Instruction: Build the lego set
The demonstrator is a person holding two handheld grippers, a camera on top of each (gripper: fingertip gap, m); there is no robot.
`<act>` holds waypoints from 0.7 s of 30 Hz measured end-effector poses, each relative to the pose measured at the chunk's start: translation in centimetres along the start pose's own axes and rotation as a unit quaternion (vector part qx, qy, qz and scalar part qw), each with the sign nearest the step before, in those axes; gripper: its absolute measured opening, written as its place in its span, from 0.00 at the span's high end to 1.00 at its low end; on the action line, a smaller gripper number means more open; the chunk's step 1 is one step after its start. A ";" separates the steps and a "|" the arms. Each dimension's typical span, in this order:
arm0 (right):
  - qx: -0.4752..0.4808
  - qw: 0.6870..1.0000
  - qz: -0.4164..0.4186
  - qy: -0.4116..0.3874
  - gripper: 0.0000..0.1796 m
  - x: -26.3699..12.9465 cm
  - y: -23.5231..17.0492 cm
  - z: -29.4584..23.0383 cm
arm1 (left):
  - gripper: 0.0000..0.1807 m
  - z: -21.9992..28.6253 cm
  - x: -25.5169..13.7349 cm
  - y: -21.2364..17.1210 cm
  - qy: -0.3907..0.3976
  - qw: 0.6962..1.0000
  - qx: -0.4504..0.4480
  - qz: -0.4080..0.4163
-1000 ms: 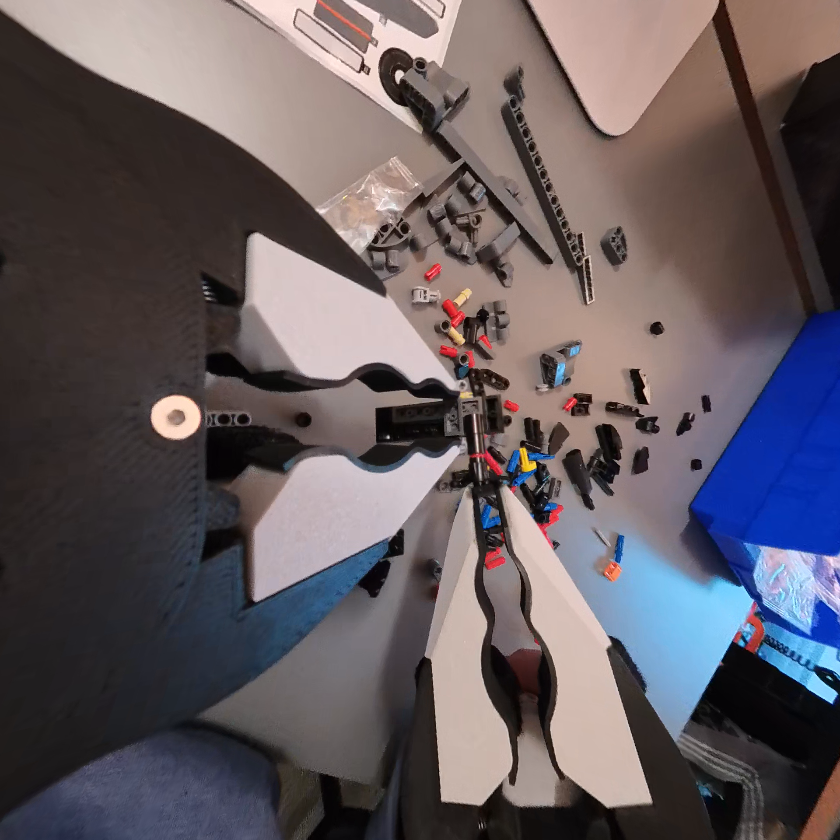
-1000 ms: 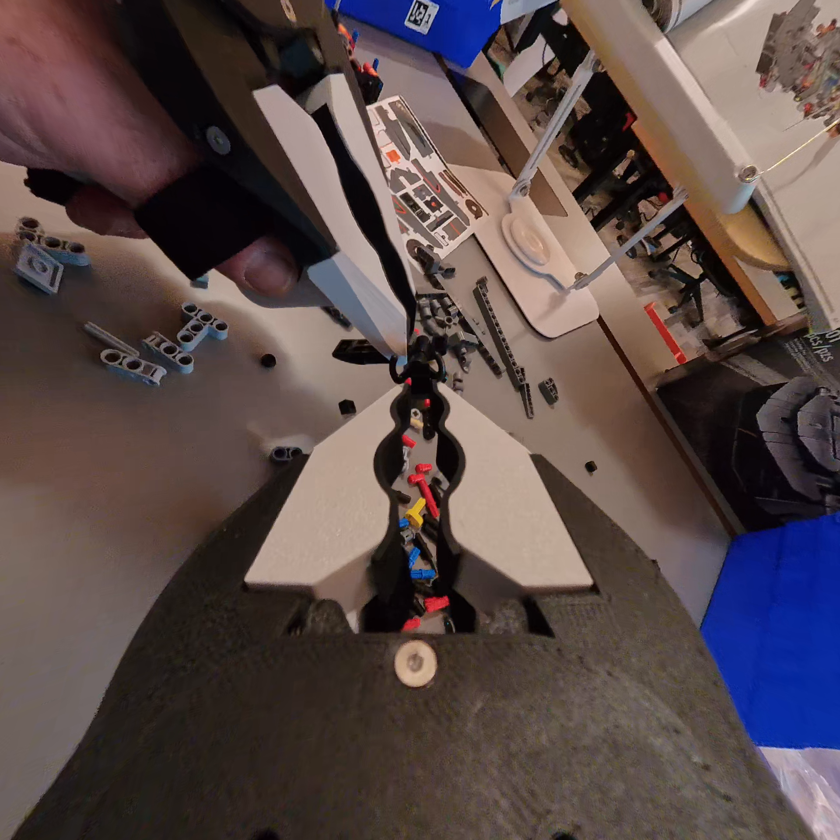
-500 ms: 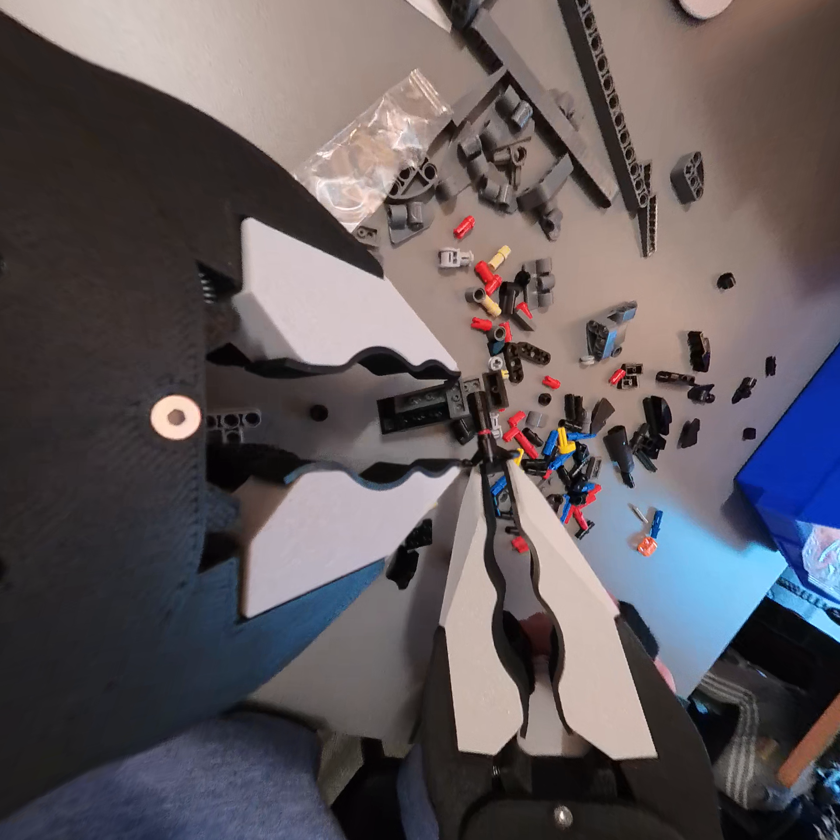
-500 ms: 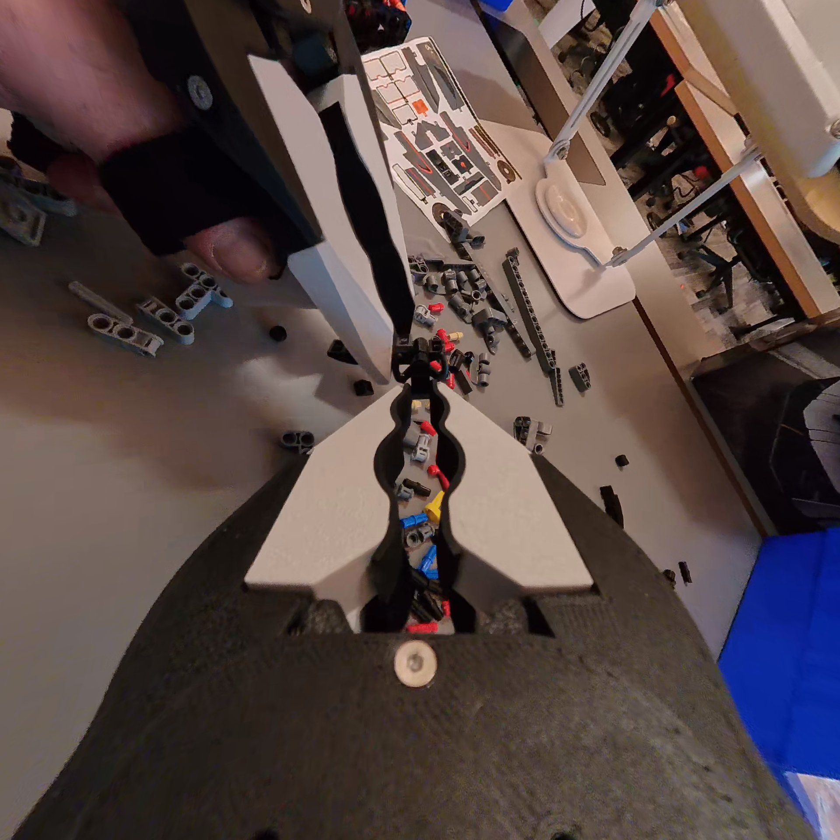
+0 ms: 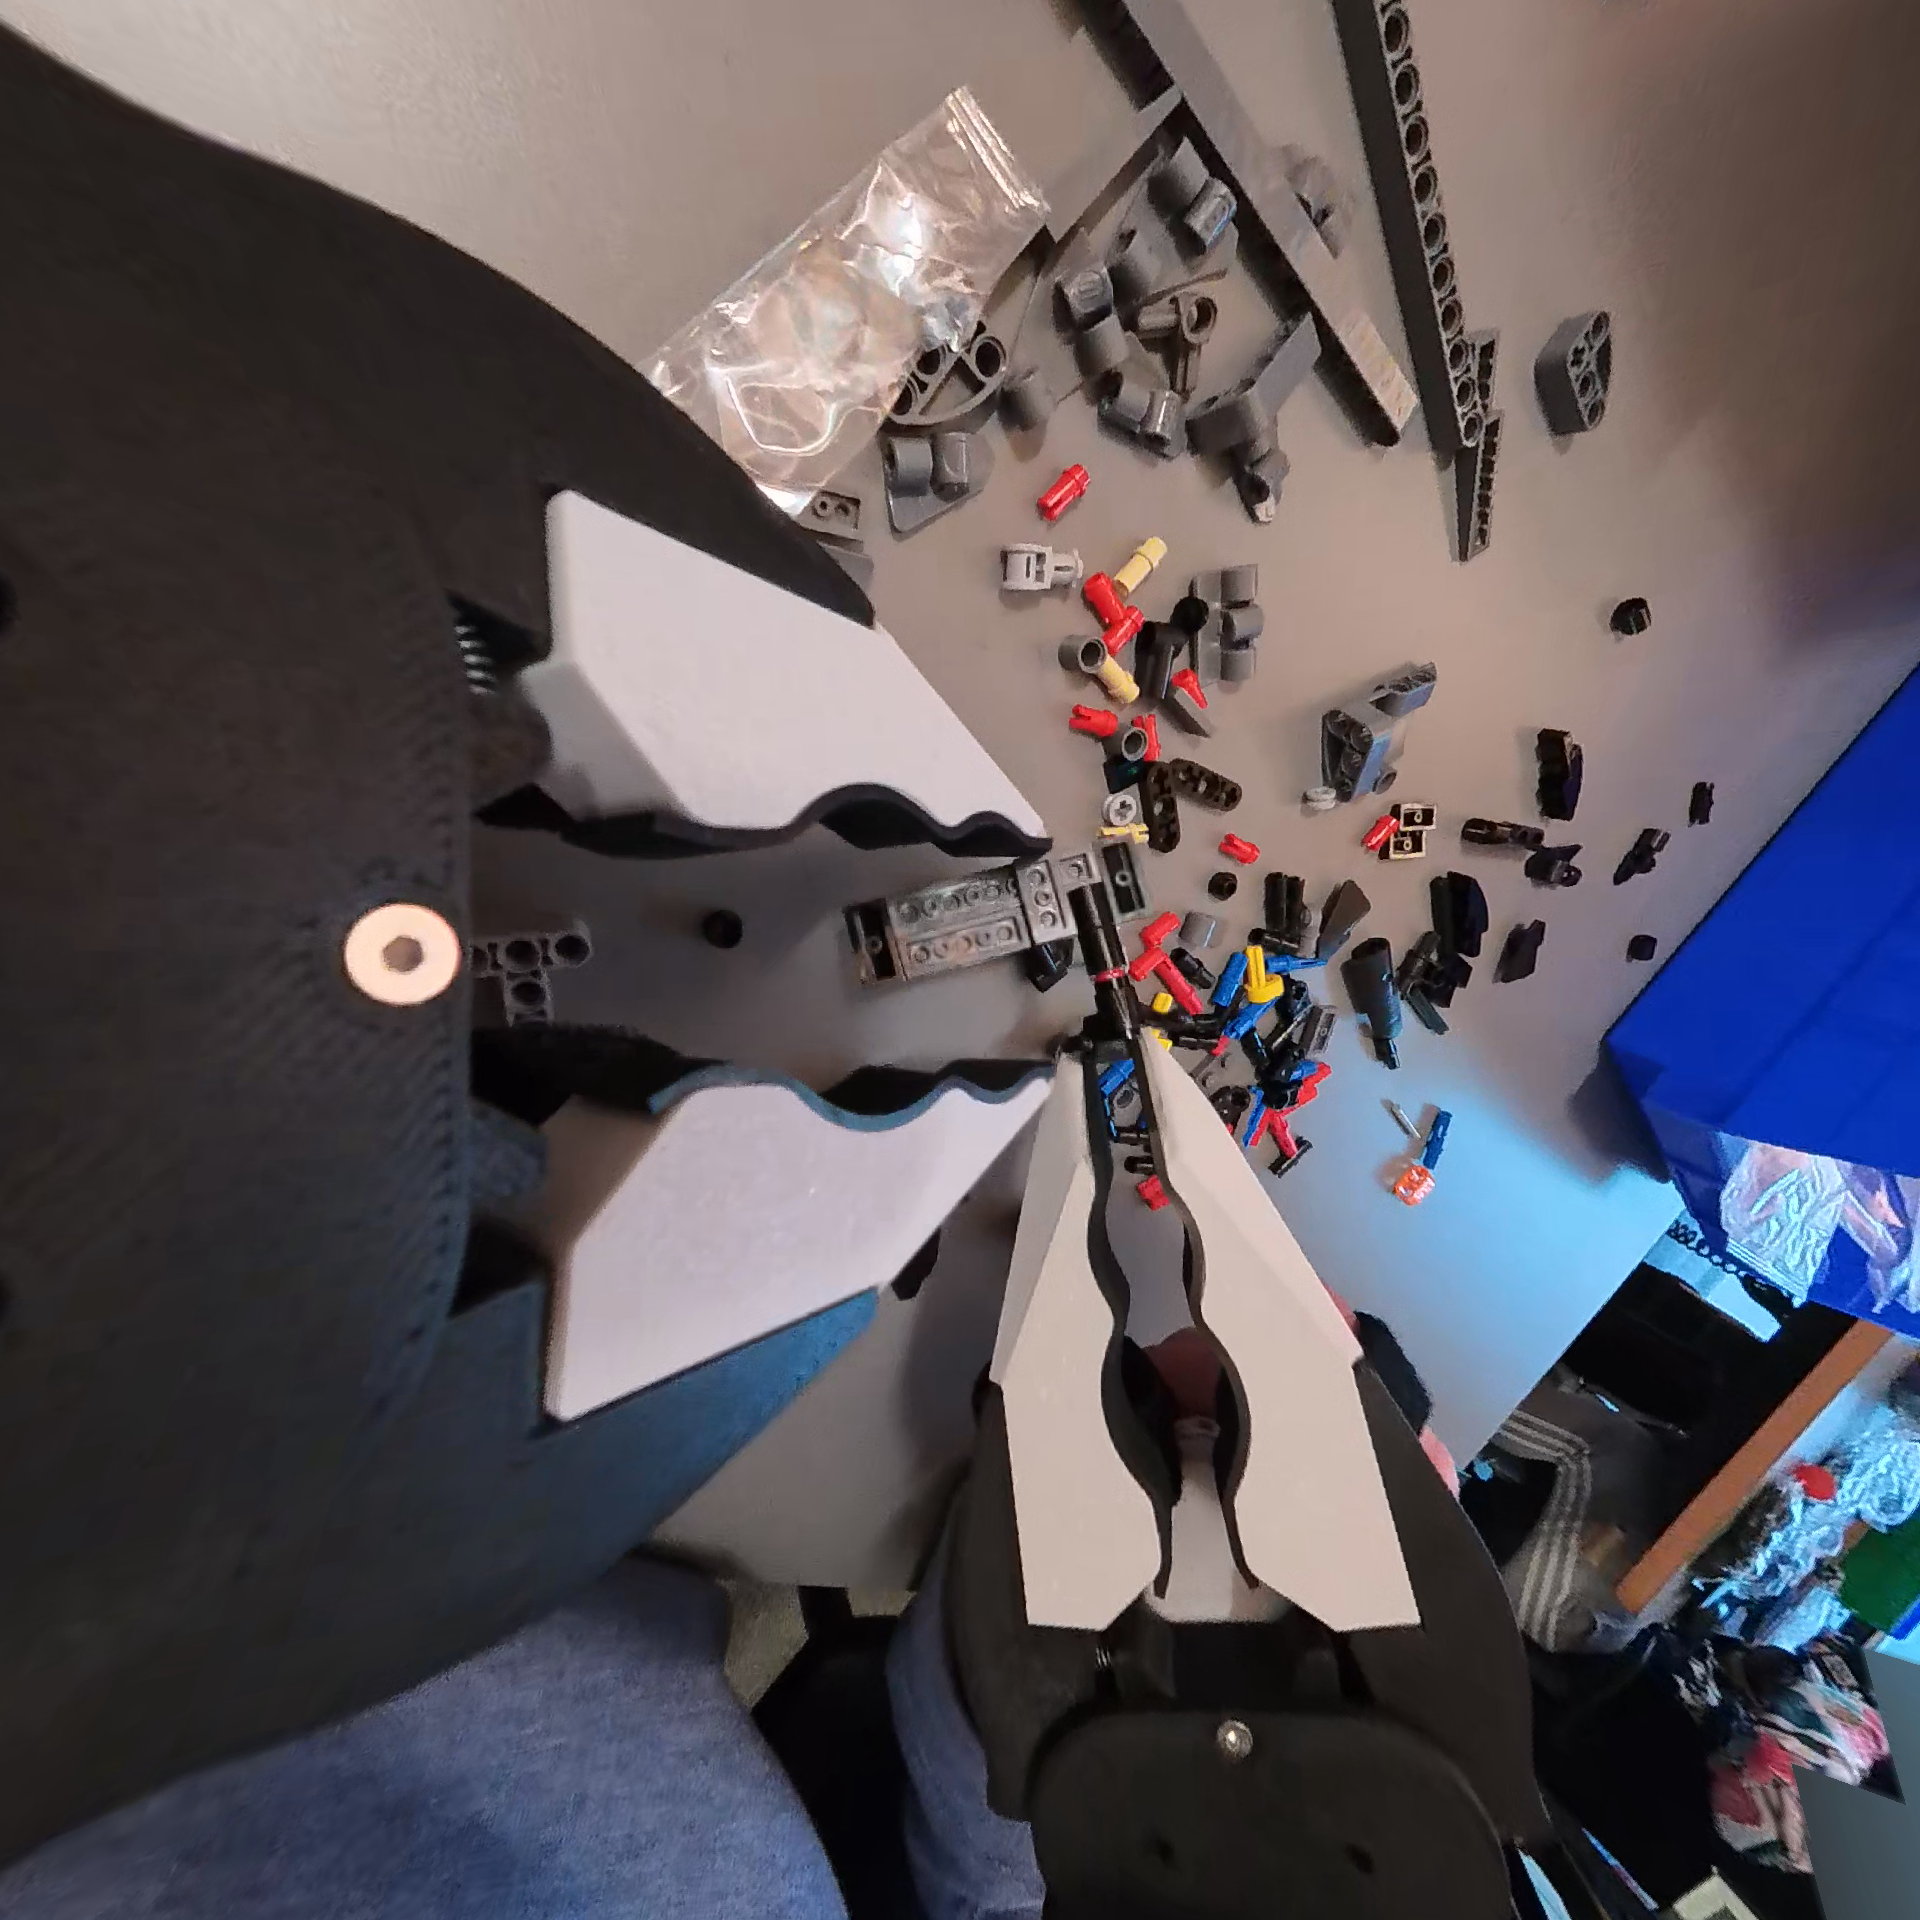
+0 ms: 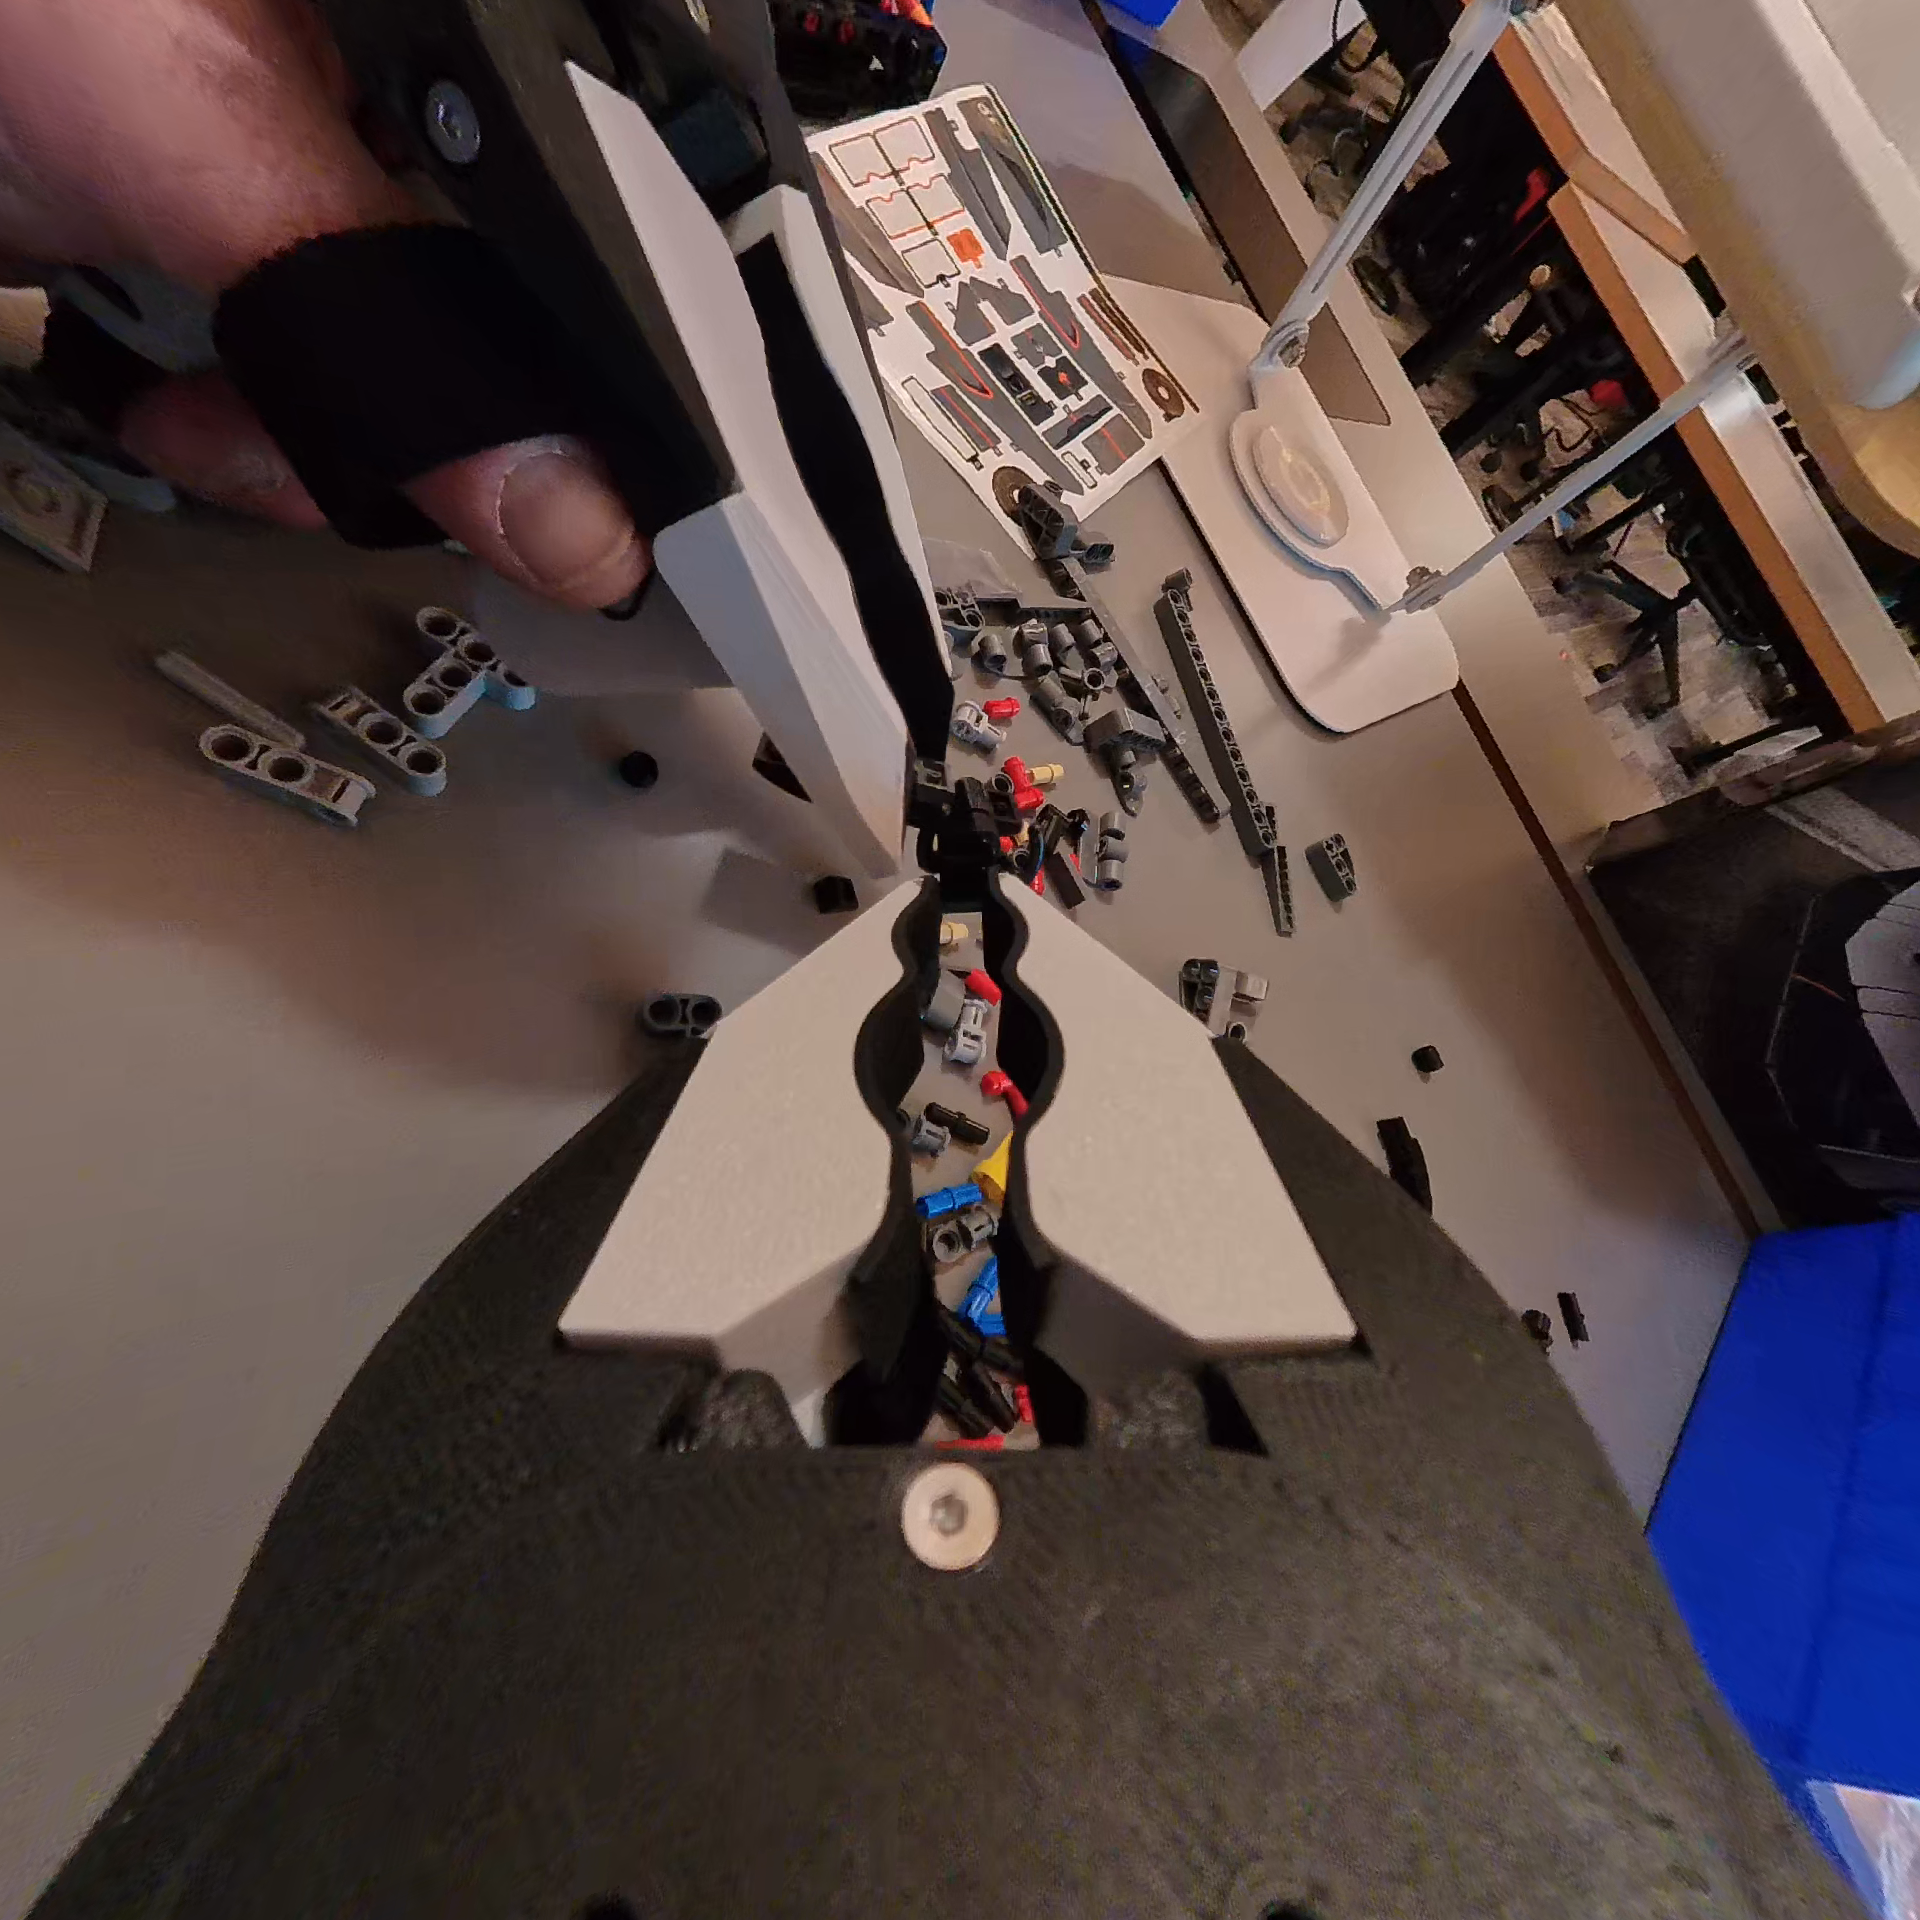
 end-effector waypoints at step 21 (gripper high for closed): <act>0.027 0.998 -0.001 0.053 0.98 0.3 0.1 -1.1 | 0.76 0.5 -0.9 -0.6 0.012 1.000 0.000 -0.025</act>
Point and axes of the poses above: each gripper's, where its closed fingertips meet, x out along the fingers, y out of its top, z = x × y across the jaws, the point moved 10 cm from there along -x, back along the fingers, and after that the axes turned 14 degrees about -y, right-handed, at the moved point
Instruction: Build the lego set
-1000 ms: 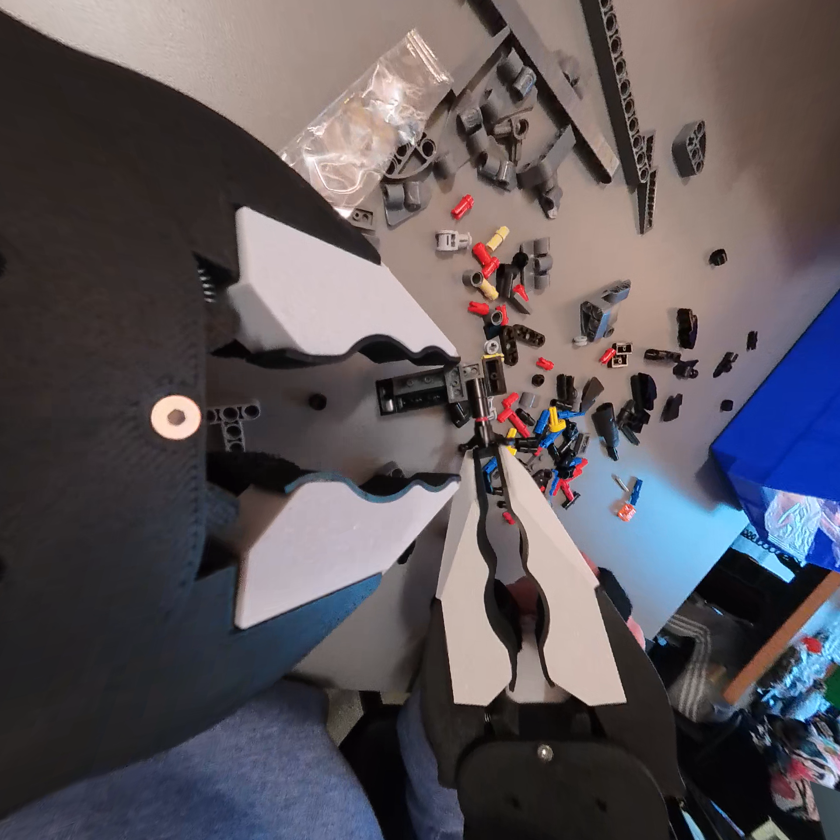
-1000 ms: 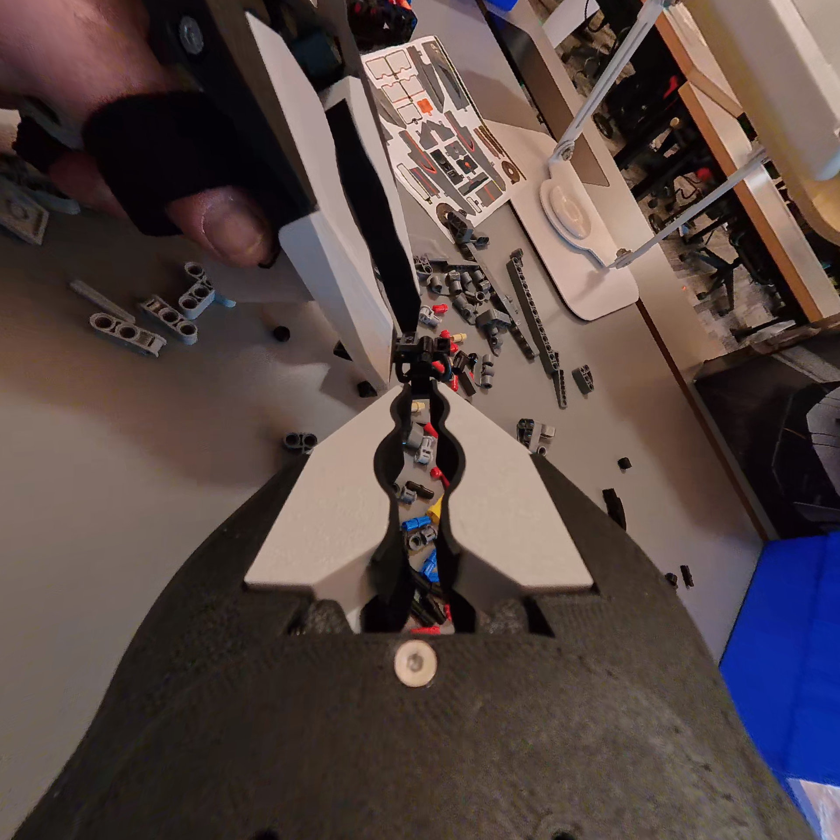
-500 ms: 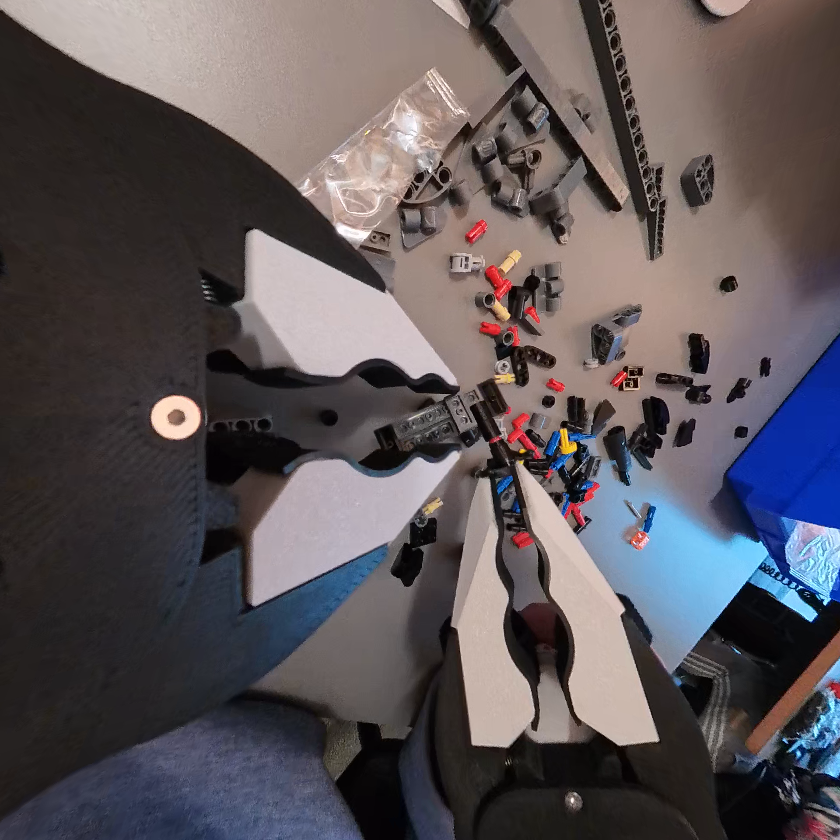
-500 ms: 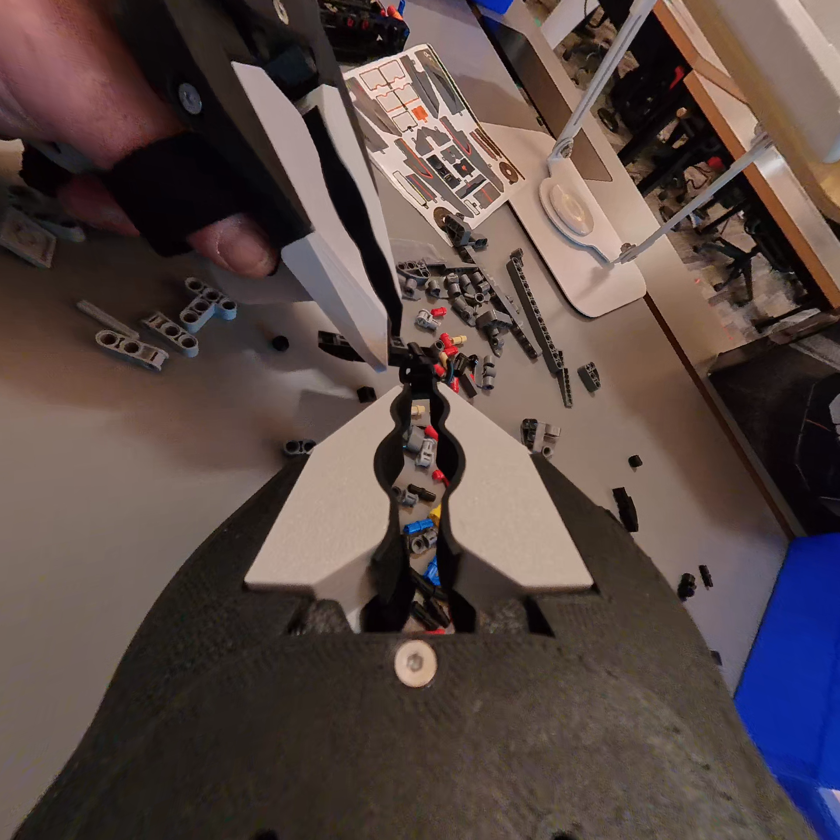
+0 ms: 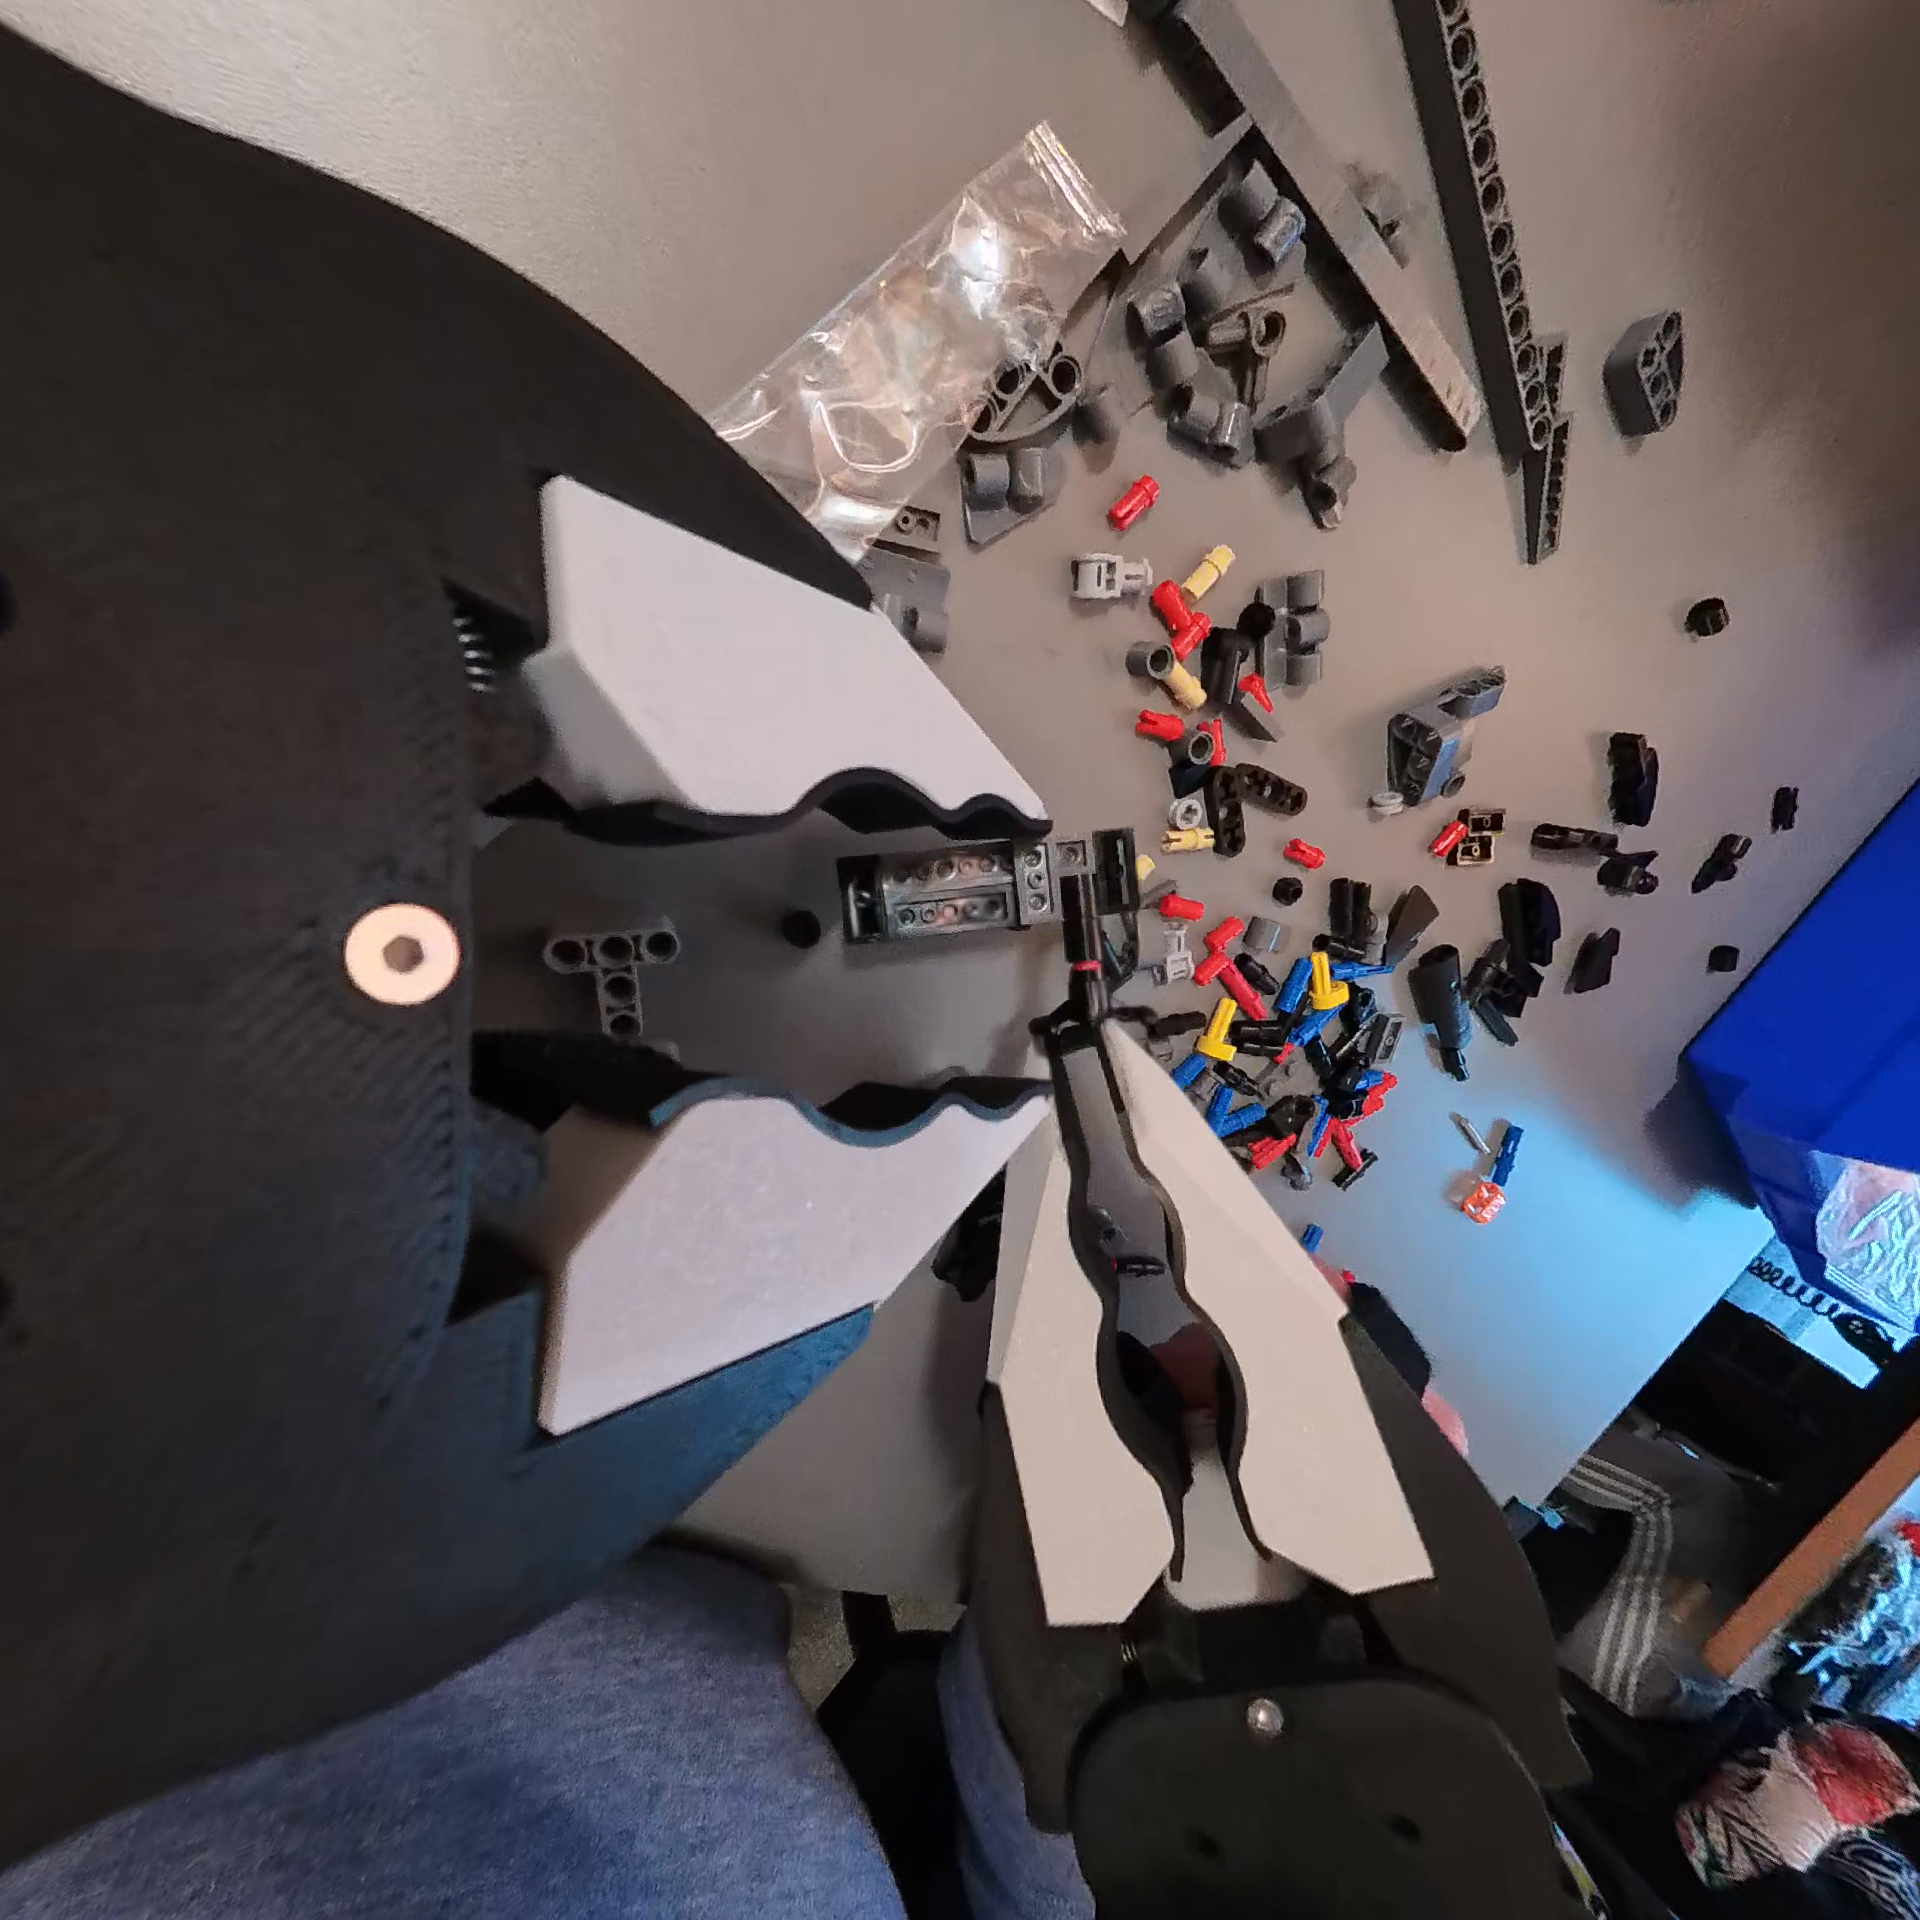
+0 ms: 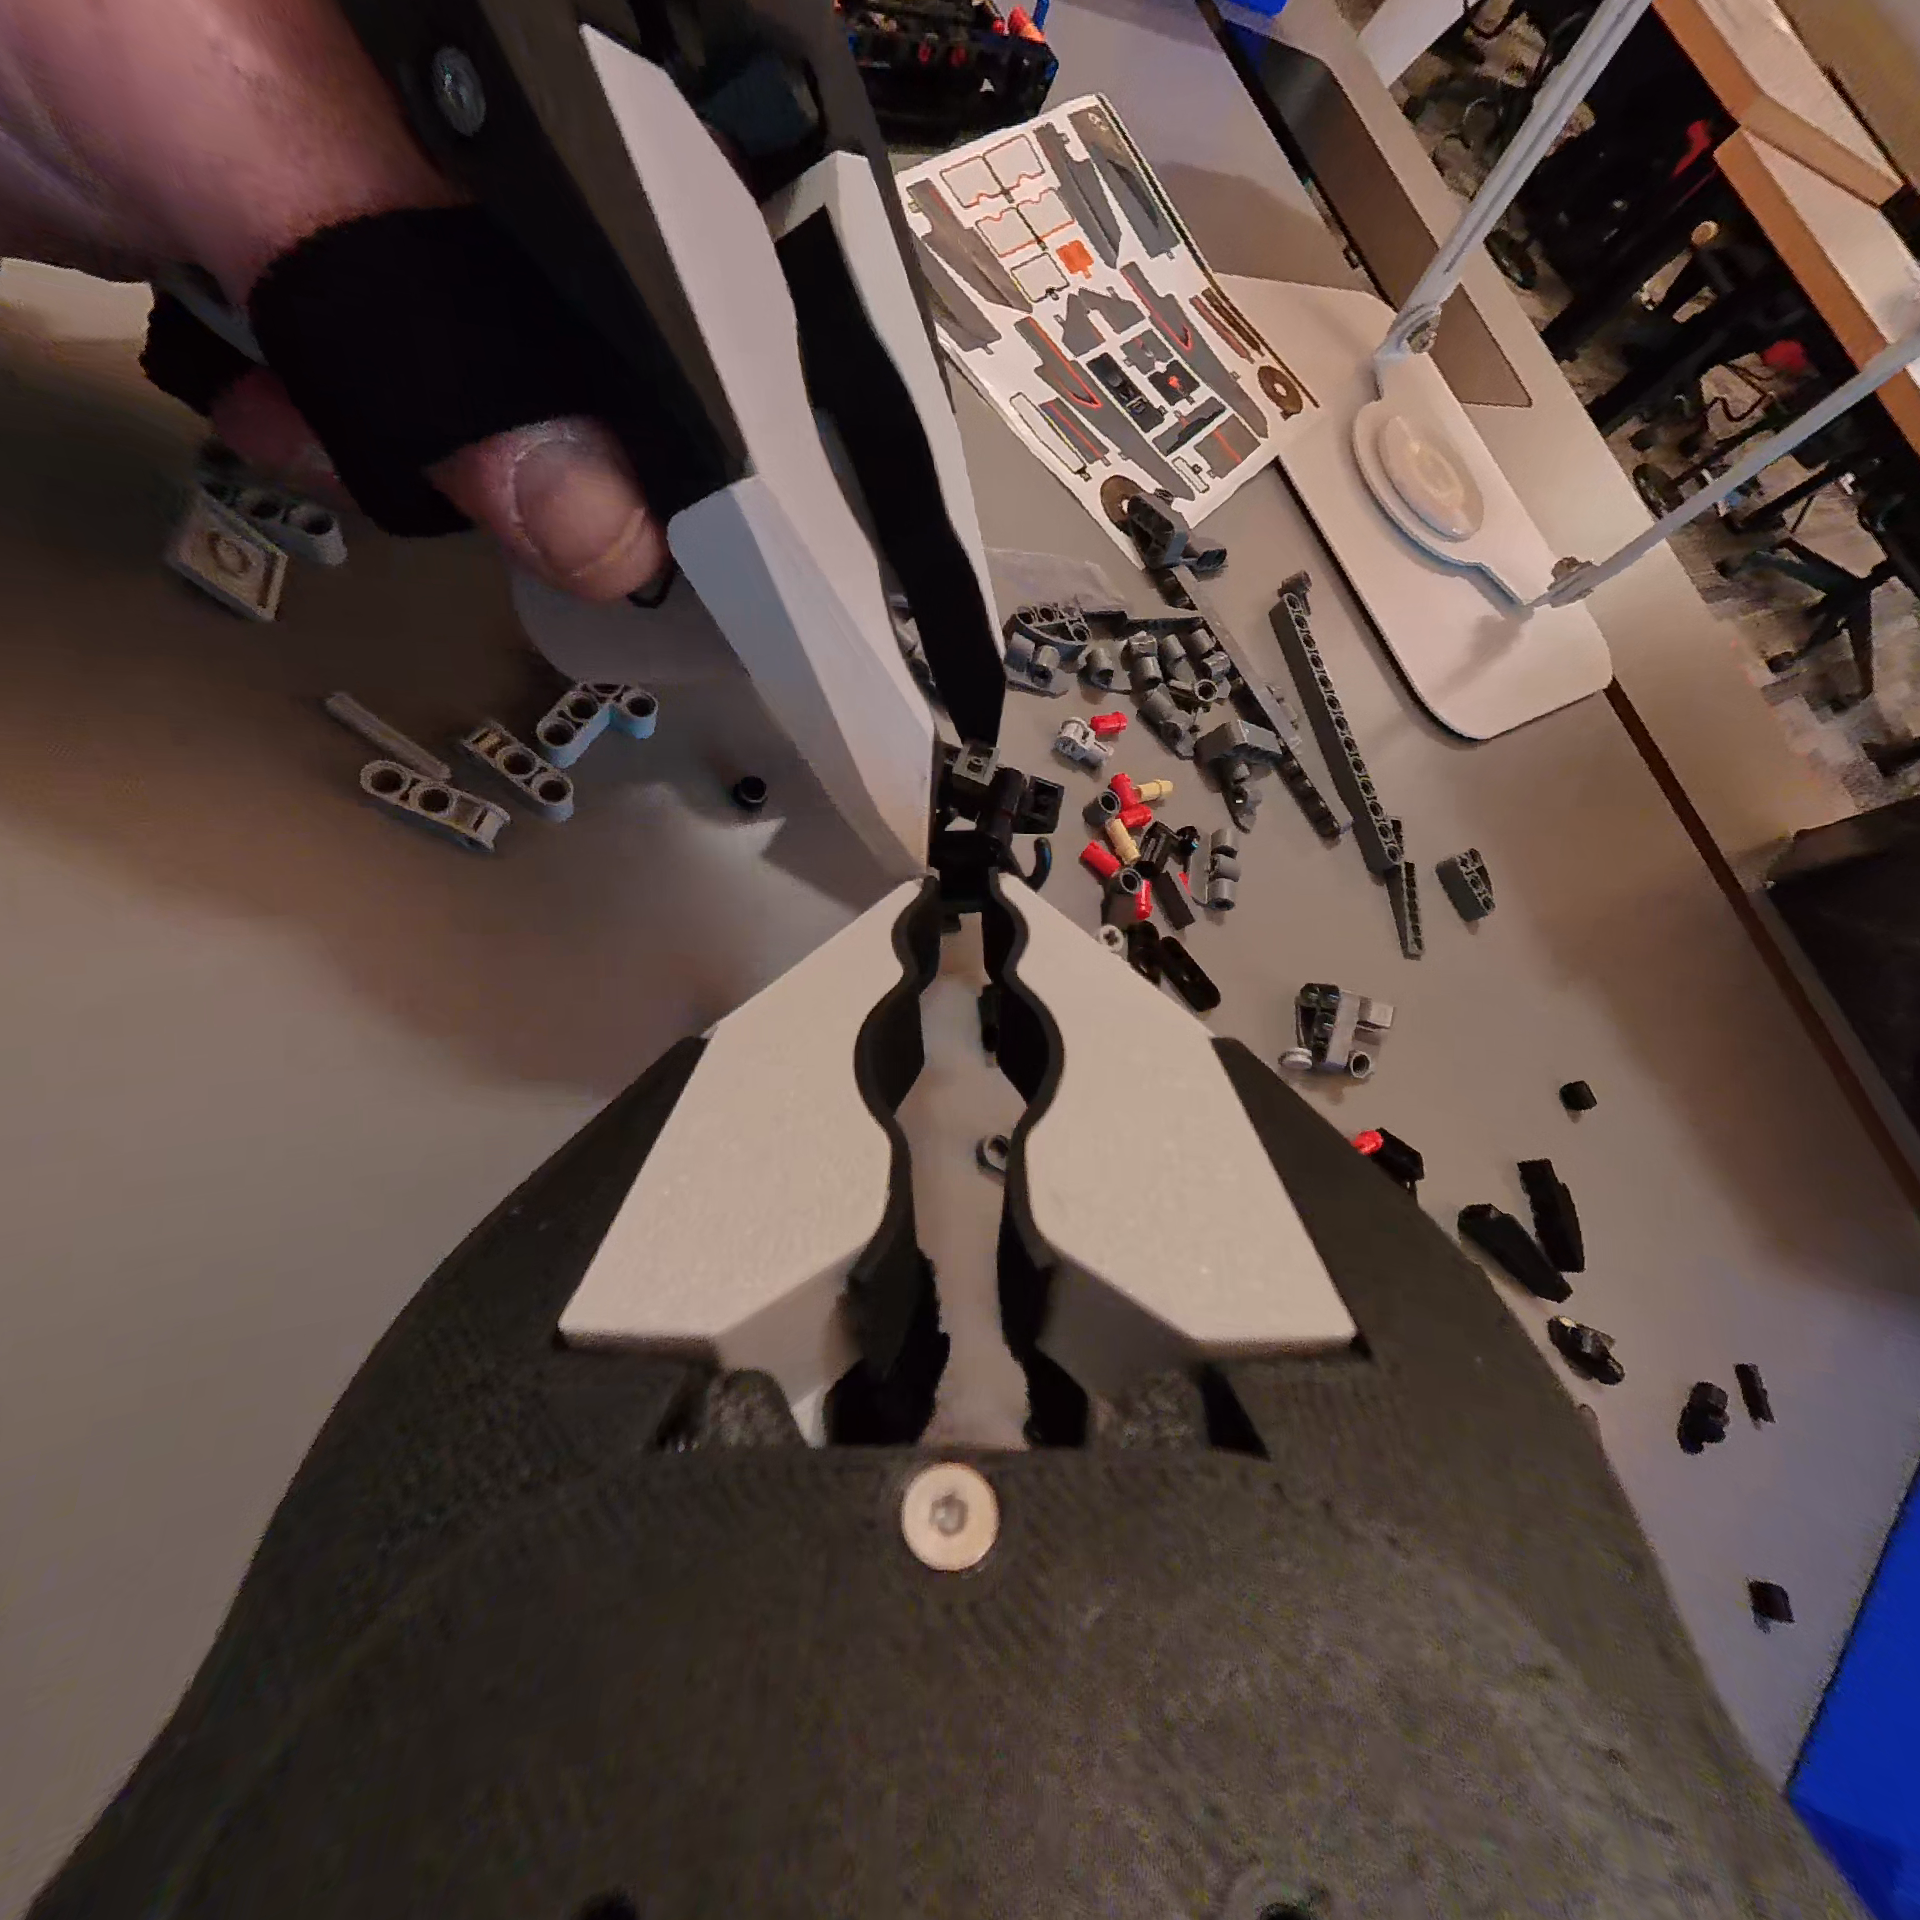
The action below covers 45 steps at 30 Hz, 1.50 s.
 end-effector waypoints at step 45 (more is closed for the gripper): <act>0.106 0.994 0.029 0.013 0.98 -0.4 0.0 1.5 | 0.83 0.3 -0.8 0.2 0.015 0.998 0.030 0.053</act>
Point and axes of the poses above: each gripper's, where its closed fingertips meet, x out along the fingers, y out of its top, z = x × y across the jaws, the point moved 10 cm from there along -x, back along the fingers, and after that the axes turned 14 degrees about -y, right-handed, at the moved point
